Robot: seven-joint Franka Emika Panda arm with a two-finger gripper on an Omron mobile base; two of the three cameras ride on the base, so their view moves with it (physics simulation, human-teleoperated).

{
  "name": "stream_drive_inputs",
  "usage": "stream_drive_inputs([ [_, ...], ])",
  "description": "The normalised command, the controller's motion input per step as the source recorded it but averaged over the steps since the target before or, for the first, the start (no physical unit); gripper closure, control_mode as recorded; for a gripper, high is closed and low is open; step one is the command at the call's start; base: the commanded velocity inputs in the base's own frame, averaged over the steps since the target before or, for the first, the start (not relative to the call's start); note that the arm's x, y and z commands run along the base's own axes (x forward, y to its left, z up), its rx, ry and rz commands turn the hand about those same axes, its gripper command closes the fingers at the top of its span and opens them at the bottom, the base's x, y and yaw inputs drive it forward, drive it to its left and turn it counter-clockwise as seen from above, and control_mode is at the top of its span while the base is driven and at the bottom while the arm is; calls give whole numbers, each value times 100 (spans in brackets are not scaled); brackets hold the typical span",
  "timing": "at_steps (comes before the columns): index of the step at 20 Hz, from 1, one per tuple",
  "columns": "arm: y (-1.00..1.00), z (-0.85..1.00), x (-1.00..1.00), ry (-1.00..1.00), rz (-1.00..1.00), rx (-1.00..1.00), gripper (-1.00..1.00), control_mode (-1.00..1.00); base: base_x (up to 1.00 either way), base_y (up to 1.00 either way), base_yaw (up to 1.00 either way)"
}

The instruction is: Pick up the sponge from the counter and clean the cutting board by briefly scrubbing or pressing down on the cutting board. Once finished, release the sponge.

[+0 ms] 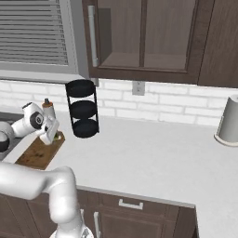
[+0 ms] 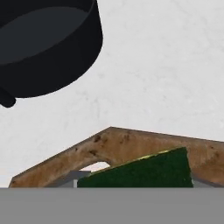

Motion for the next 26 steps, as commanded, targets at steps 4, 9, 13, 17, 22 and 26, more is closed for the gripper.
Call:
stream_drive_inputs([
  [4, 59, -19, 48, 0, 0, 0, 100, -100, 0, 0, 0],
  [9, 22, -28, -5, 0, 0, 0, 100, -100, 0, 0, 0],
  [13, -34, -47, -76, 0, 0, 0, 100, -100, 0, 0, 0],
  [17, -47, -59, -97, -6, 0, 0, 100, -100, 0, 0, 0],
  [22, -56, -48, -74, -9, 0, -2, 100, -100, 0, 0, 0],
  [26, -59, -46, -65, -9, 0, -3, 100, -100, 0, 0, 0],
])
